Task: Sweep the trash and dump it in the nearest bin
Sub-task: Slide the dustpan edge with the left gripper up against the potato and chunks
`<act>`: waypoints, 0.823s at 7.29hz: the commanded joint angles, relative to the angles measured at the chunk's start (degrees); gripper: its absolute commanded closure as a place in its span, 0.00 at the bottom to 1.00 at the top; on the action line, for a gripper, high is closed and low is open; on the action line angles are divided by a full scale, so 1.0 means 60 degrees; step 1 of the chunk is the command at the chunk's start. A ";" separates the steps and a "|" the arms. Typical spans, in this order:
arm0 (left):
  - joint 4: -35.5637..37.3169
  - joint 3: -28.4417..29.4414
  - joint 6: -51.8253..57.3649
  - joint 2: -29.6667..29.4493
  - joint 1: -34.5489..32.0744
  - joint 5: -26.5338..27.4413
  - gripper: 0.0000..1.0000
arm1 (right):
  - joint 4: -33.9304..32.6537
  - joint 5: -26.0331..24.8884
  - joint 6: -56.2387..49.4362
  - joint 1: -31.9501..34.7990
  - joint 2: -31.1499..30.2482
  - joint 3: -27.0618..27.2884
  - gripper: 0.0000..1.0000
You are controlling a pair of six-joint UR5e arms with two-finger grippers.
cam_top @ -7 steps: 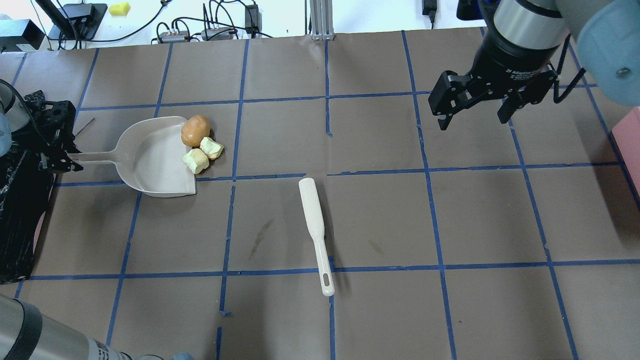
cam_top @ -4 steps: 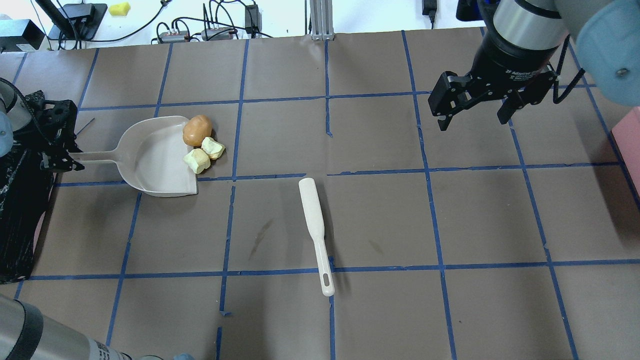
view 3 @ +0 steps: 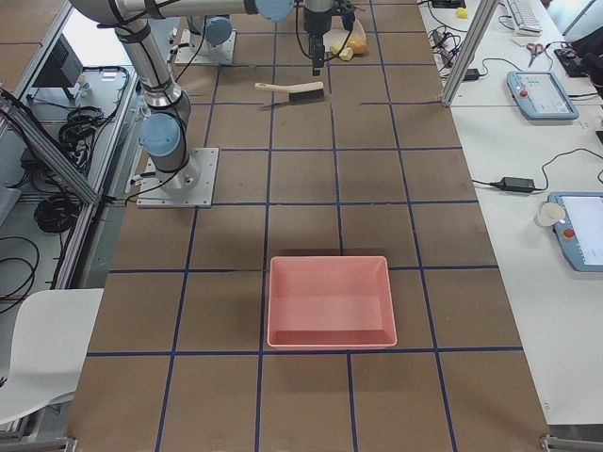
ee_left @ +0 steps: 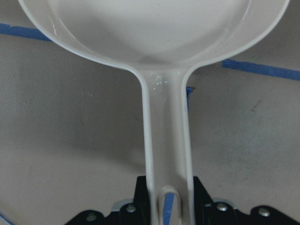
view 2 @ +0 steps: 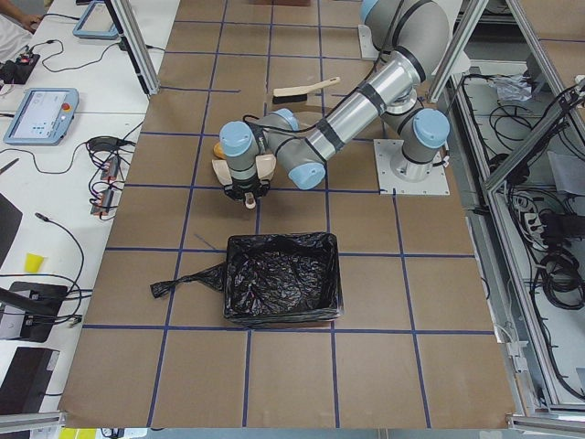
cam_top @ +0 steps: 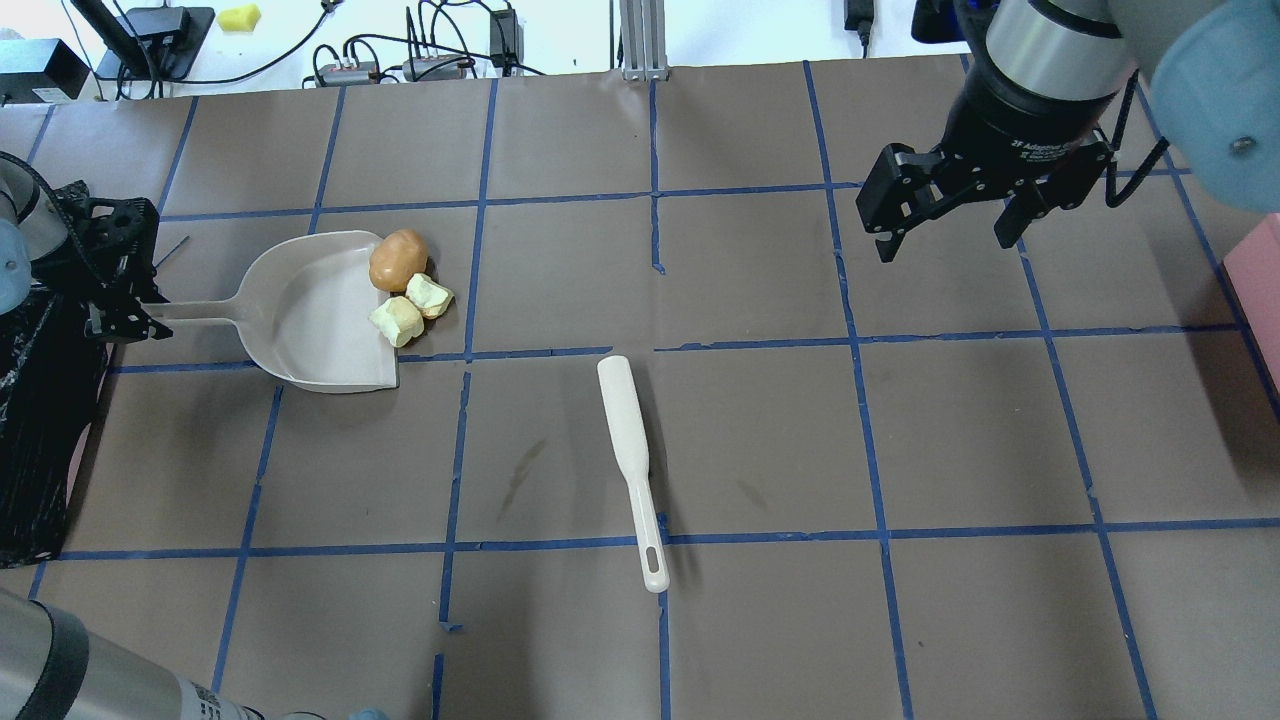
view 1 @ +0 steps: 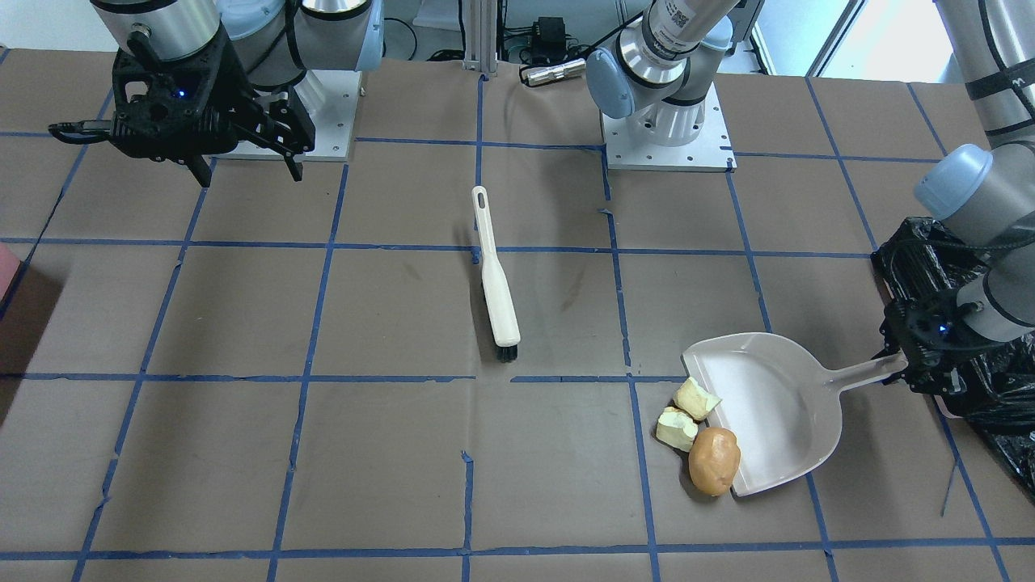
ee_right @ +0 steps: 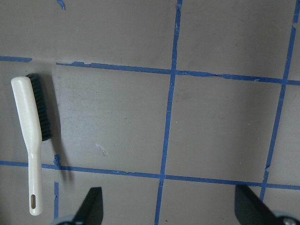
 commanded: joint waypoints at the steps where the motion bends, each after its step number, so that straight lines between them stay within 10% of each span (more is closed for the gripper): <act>1: 0.0002 0.0000 -0.0033 0.0003 -0.0004 0.0002 0.95 | -0.0013 0.0006 -0.0033 0.0000 0.0010 0.0003 0.00; 6: 0.0017 0.0000 -0.0033 0.0003 -0.0004 0.0002 0.95 | 0.0075 0.0006 0.0040 0.0000 -0.0019 0.0062 0.01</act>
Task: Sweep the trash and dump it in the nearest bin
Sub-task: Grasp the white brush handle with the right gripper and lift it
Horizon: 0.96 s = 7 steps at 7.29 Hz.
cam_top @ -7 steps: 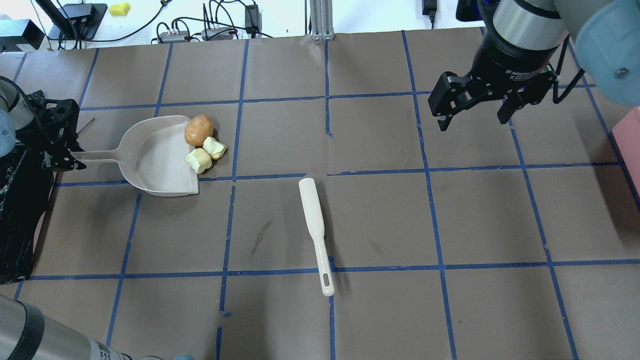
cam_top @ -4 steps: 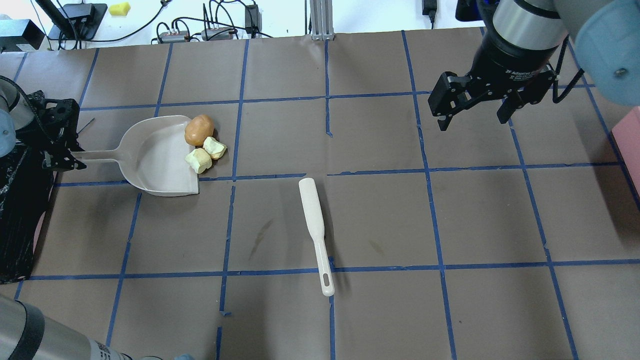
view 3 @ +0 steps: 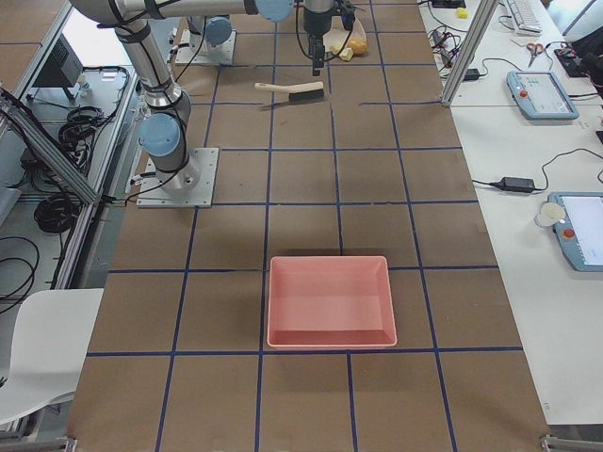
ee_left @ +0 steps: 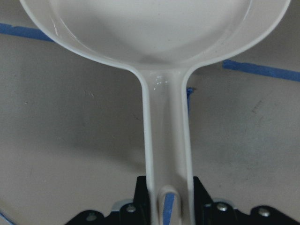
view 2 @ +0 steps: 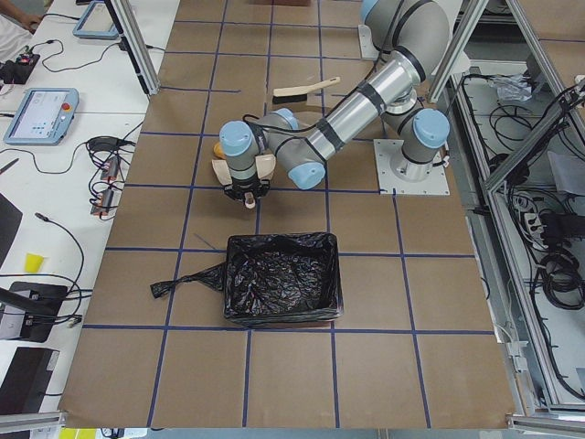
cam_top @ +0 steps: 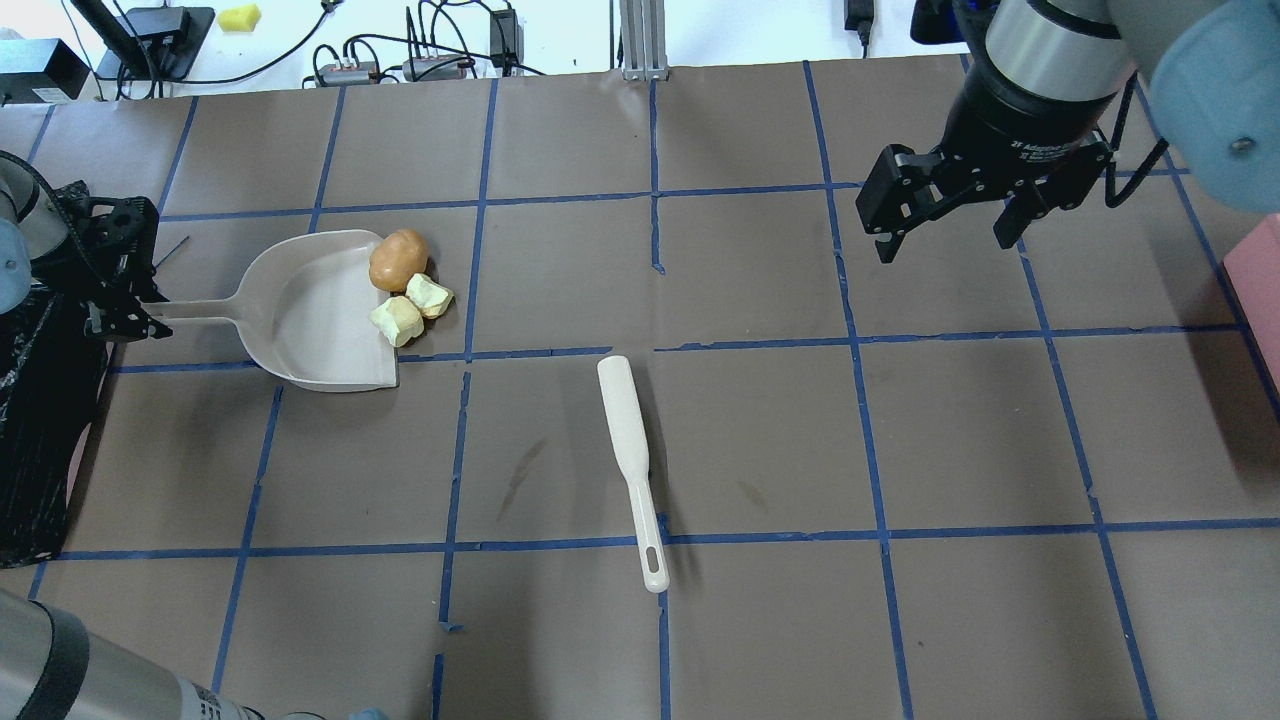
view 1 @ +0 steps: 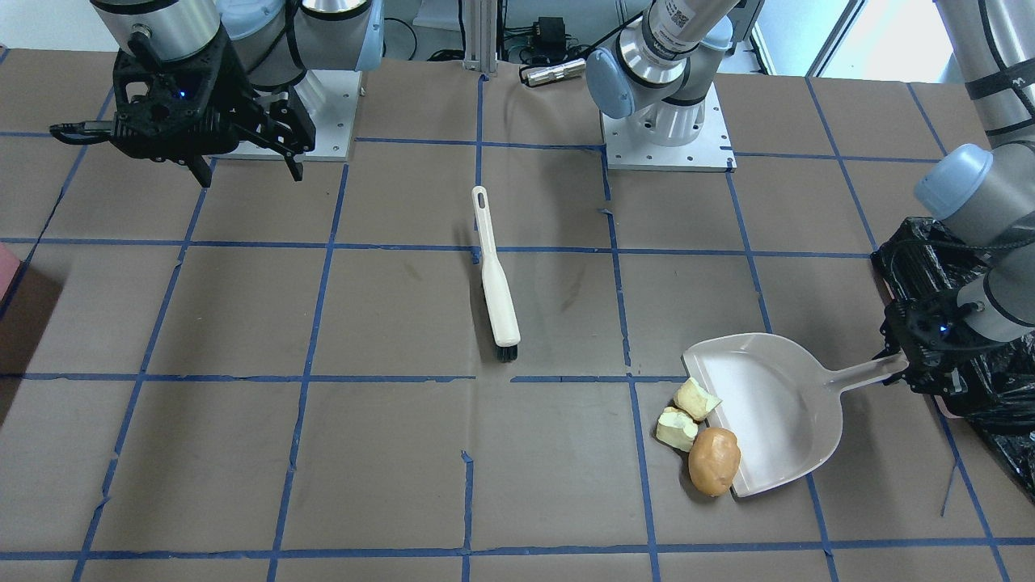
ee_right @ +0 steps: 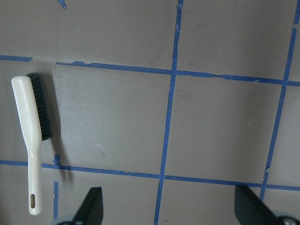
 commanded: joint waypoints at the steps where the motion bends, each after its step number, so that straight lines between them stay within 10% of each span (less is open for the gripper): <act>1: 0.0005 -0.0010 -0.0029 0.0000 0.0000 0.0000 0.95 | -0.0023 0.0043 0.0188 0.0174 0.0033 0.0197 0.01; 7: 0.0151 -0.0142 -0.0088 -0.0015 -0.0015 0.0015 0.95 | -0.3013 0.0835 0.4344 0.4843 0.0442 0.3033 0.01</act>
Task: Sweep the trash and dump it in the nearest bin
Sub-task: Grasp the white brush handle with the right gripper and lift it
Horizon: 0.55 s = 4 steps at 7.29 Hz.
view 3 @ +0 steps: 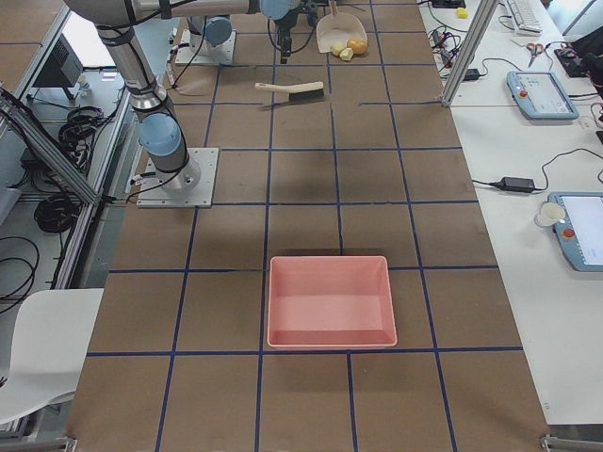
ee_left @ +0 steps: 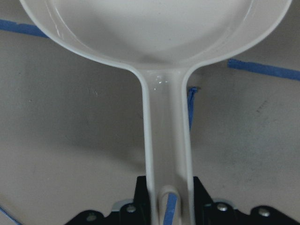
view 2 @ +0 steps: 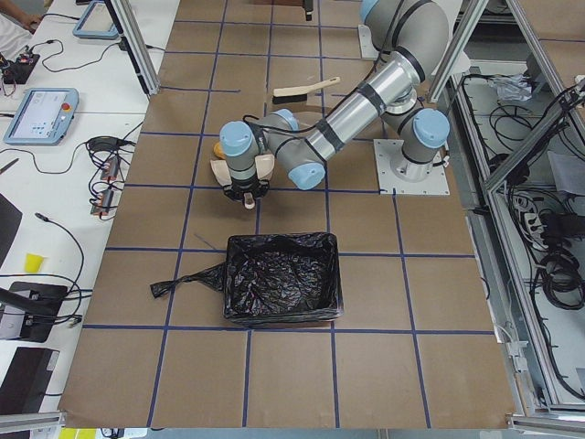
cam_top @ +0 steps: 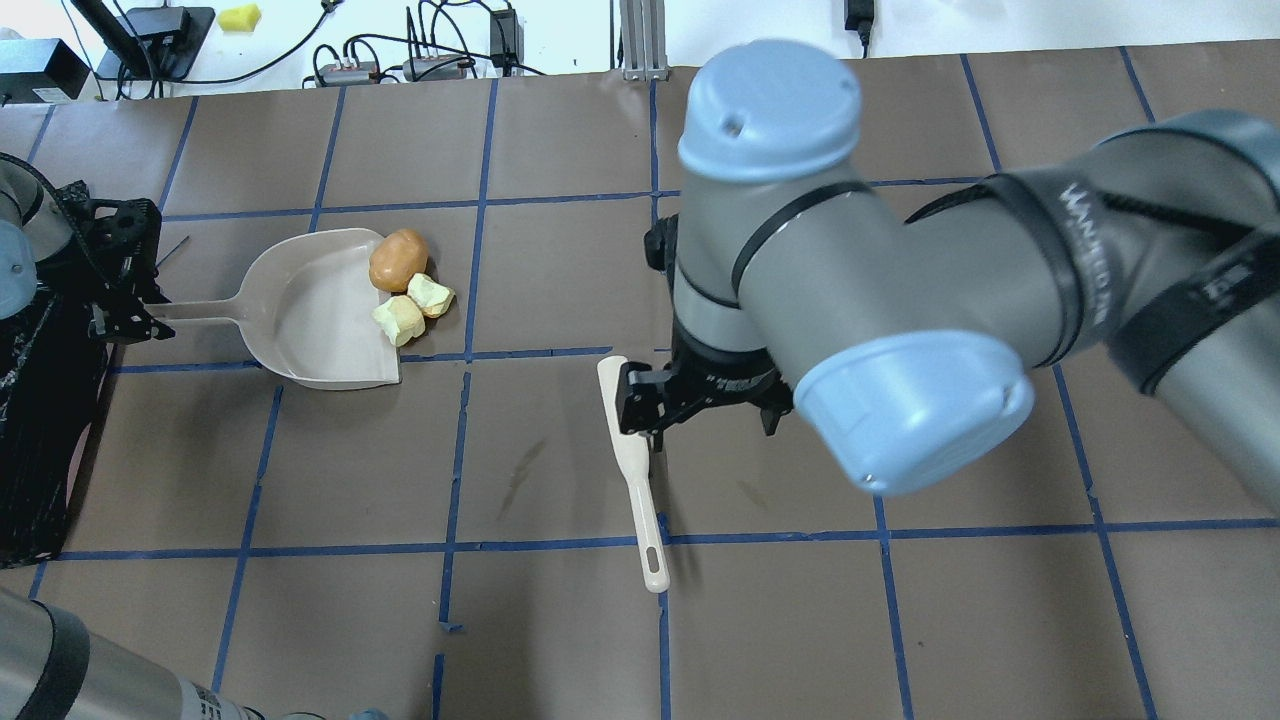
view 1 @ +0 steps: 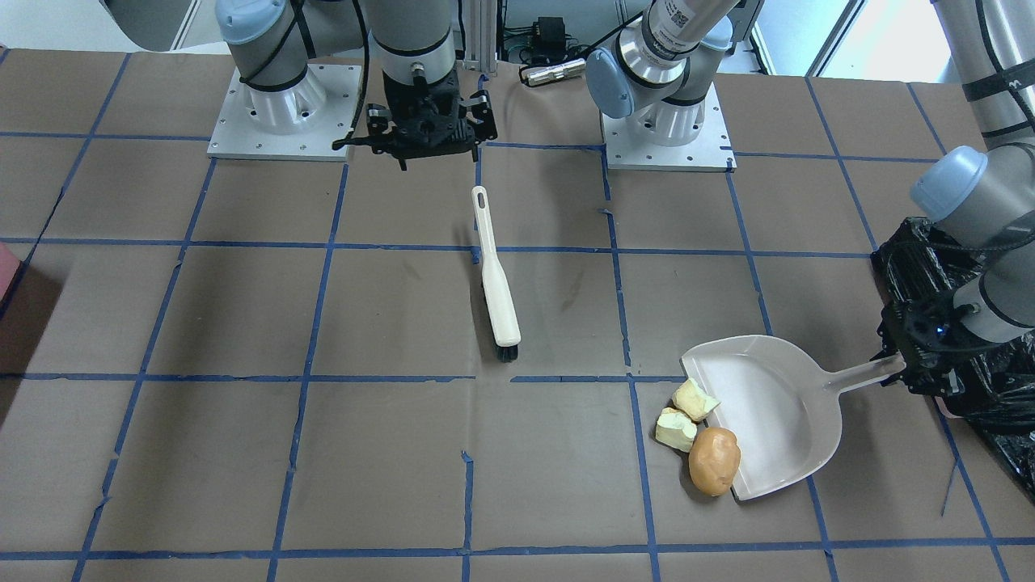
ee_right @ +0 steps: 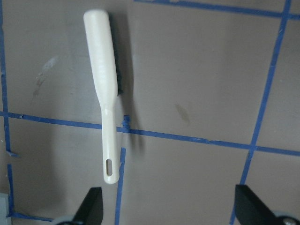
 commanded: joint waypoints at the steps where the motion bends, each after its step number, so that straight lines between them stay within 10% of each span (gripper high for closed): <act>1: 0.0001 -0.0052 0.0000 0.0025 -0.0031 0.0024 0.95 | -0.1895 0.0021 0.0828 0.1066 0.0453 0.1470 0.02; 4: 0.0118 -0.0258 0.0103 0.0113 -0.0178 0.0069 0.95 | -0.4195 -0.0009 0.0961 0.1316 0.1946 0.2397 0.03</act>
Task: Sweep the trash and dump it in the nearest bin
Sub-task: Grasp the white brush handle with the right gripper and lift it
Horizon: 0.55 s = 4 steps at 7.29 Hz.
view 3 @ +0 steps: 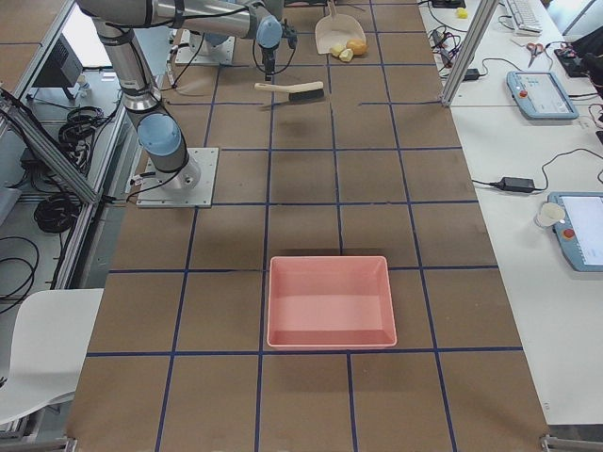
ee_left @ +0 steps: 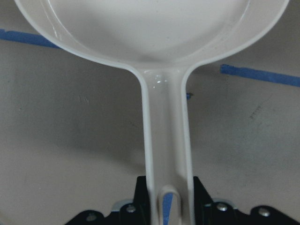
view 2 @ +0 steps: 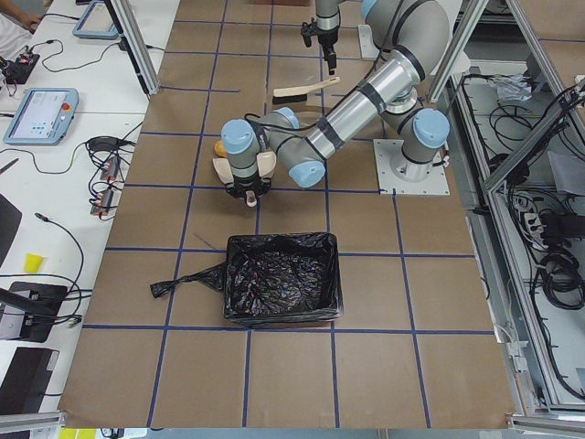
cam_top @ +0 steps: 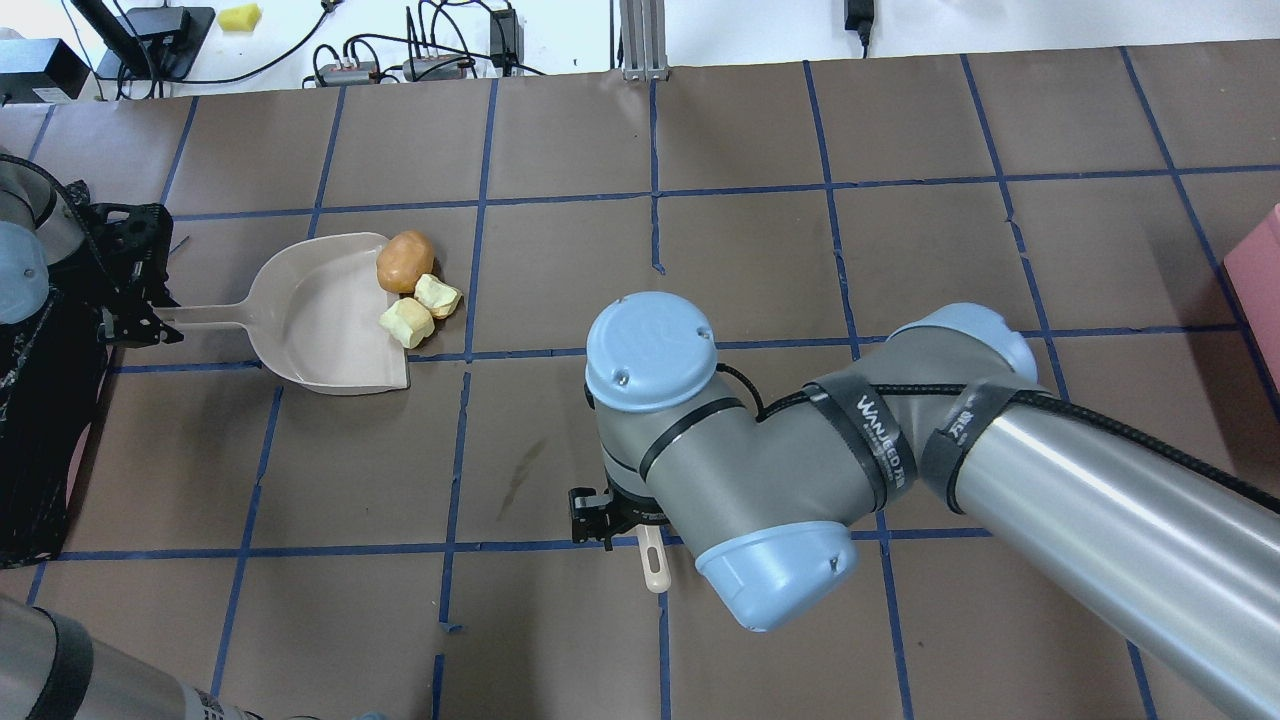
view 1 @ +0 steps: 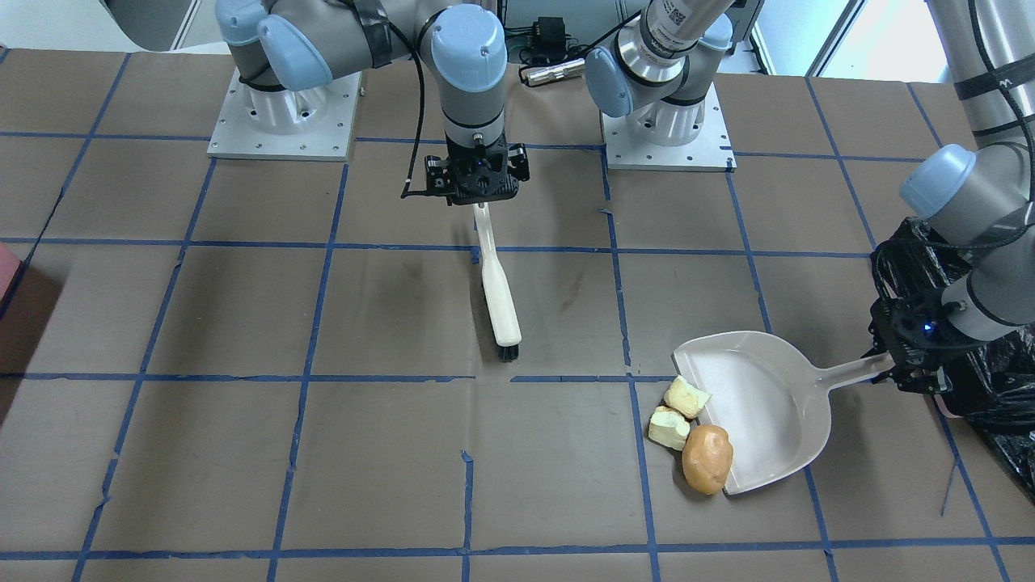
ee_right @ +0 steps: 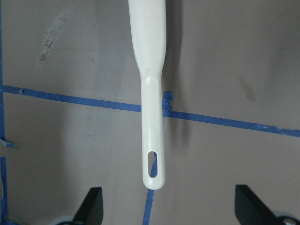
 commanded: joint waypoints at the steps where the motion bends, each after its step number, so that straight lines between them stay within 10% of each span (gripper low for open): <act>1: 0.0039 -0.0031 0.0021 0.0013 -0.0021 0.0004 0.95 | -0.1241 -0.0060 0.0049 0.0239 0.0793 0.0341 0.04; 4: 0.0039 -0.0016 -0.0008 0.0013 -0.0021 0.0004 0.95 | -0.1040 -0.0178 -0.0009 0.0239 0.0722 0.0356 0.50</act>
